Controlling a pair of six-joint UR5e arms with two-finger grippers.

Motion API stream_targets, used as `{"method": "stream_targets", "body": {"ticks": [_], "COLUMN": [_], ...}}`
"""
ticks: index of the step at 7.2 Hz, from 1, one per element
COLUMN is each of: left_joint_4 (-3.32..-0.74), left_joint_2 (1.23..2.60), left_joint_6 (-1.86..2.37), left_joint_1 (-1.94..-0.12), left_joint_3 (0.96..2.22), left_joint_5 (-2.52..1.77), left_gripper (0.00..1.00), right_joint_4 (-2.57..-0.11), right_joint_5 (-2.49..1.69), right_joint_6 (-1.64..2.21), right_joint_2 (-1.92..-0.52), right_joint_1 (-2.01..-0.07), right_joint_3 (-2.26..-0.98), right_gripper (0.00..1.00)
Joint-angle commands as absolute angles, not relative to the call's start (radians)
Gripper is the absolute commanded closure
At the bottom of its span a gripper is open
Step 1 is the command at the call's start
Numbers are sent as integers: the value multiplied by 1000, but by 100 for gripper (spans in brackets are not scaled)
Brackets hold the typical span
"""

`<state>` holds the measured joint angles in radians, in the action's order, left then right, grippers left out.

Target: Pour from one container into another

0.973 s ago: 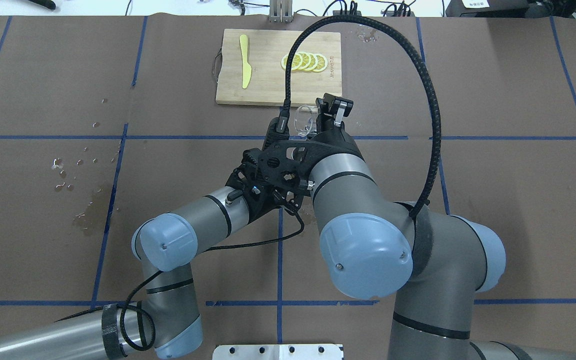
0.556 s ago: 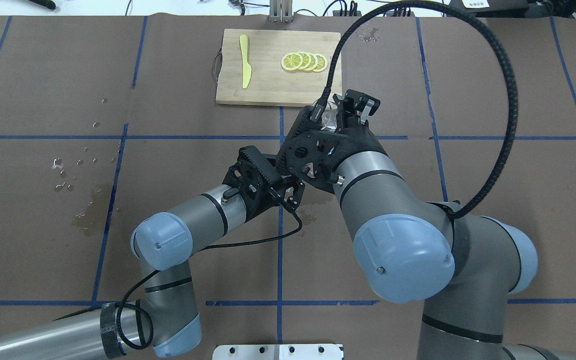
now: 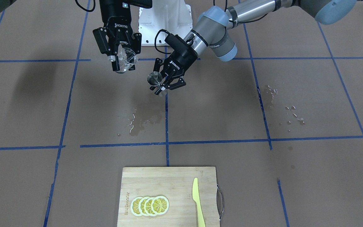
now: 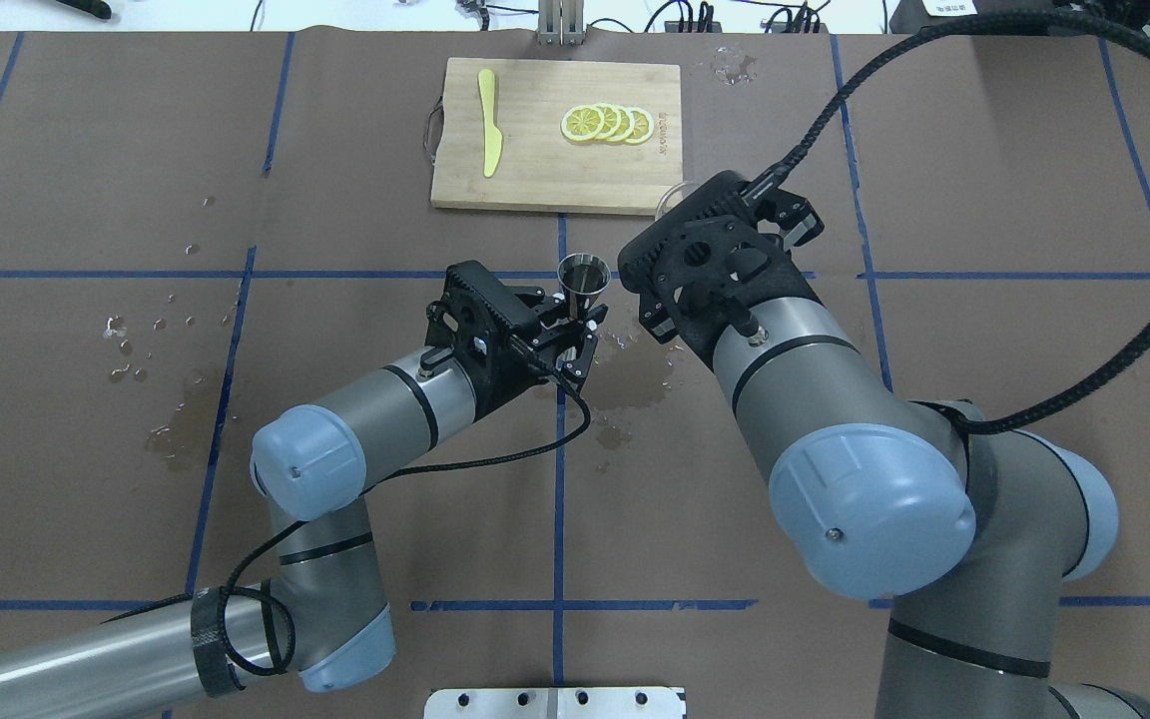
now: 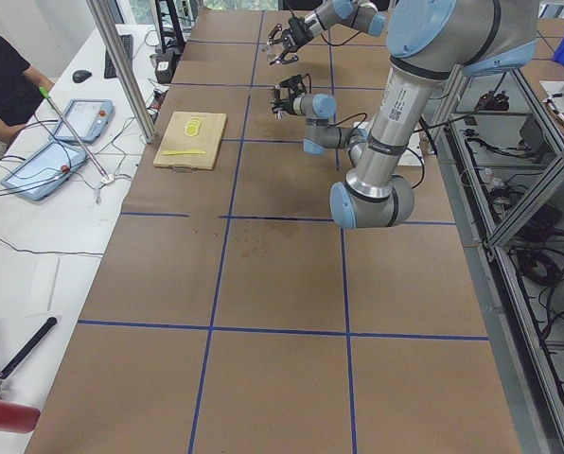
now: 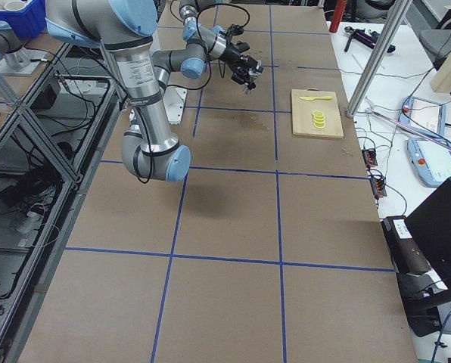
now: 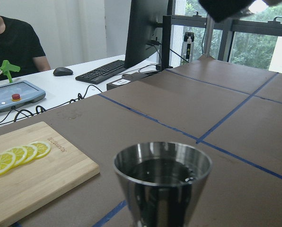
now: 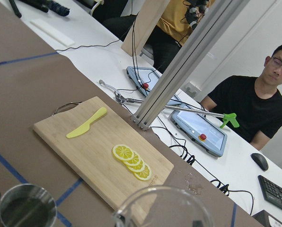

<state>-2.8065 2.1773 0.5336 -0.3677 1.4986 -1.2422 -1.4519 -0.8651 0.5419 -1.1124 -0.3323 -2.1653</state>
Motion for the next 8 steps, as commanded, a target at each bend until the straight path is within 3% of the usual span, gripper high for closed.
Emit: {"method": "stream_targets", "body": {"ticks": [1,4,6,8], "left_joint_4": [-2801,-2792,-2792,-2792], "left_joint_2": [2123,1975,1790,1633], "left_joint_6": [558,669,670,675], "left_joint_1": [-397,-526,-577,-584], "left_joint_3": [1557,1565,1650,1753], "left_joint_5": [-1120,-1092,-1092,-1085], "left_gripper": [100,100,100,100], "right_joint_4": [-1379,-1379,-1378,-1378], "right_joint_5": [-891,-972,-983,-985], "right_joint_6": [722,971,977,1096], "right_joint_2": [-1169,-1270,-1391,-1420], "right_joint_1": [-333,-357,-423,-434], "right_joint_3": [-2164,-2161,-2158,-2155], "right_gripper": [100,100,100,100]}}
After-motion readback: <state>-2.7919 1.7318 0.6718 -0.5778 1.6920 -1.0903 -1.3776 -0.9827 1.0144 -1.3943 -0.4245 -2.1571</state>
